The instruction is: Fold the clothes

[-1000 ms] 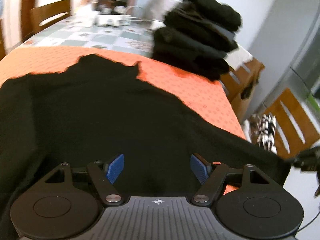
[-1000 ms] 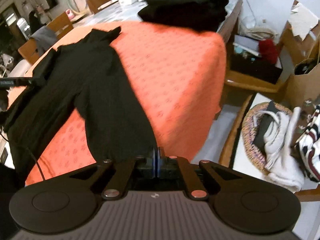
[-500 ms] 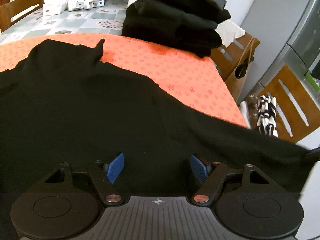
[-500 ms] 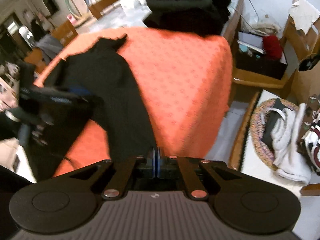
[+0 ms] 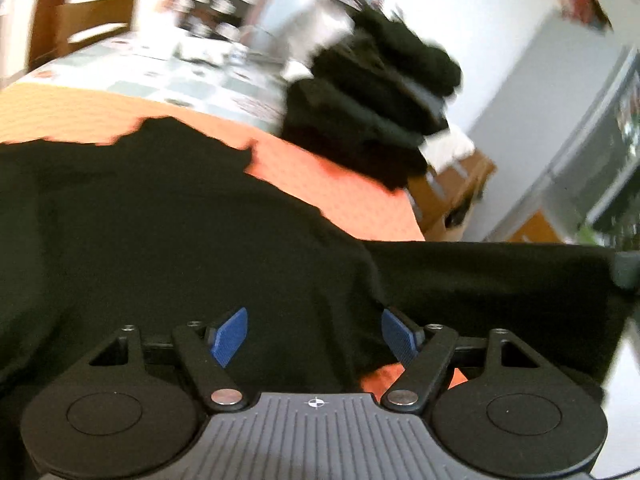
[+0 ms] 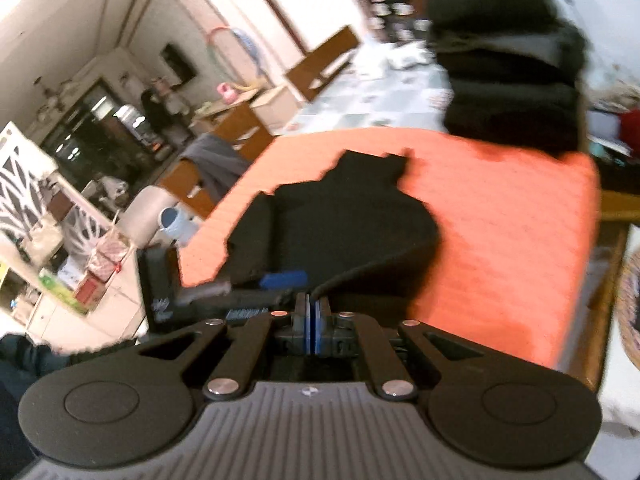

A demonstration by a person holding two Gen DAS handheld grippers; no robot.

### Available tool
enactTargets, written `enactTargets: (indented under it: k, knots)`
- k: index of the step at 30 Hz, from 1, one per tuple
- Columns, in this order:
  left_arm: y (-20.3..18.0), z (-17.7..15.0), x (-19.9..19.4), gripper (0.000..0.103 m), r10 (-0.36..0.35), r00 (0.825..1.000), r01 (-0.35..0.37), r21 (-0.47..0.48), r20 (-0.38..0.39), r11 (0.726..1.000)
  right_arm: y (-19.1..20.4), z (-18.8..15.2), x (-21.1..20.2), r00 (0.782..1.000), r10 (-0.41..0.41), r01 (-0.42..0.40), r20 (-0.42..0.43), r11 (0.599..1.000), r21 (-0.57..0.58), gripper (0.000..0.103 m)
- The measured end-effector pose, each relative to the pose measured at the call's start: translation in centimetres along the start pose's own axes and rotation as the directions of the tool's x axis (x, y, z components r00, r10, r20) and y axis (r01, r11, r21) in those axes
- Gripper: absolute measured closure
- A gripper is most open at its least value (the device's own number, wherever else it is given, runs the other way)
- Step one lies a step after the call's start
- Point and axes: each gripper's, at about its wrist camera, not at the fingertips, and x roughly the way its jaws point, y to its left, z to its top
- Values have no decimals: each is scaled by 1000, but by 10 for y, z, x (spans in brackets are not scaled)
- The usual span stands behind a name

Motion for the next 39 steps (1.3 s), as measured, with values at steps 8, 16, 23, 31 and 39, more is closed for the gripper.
enactTargets:
  k: [8,16,23,31,39]
  knots:
    - [69,-22,-105,25,156,985,-148,-110,70,983,80,27,113,995,-47,31,-89,985,-172,86]
    - [94,-31,-151,15,243,964,-228,-135,105,964,115,13,142,988,-145,119,-50,932,-342,47]
    - [69,-26,-141,3,207,972,-203,-49,115,978,95,5,103,986,-167,167,24,946,-278,36]
    - [31,-17,-117,0,150,983,-158,71,105,985,59,-19,42,958,-259,279,125,941,-192,31]
    - [-12,-13,-70,0,53,999,-54,172,10,984,10,-62,6,927,-356,365,121,928,-68,31]
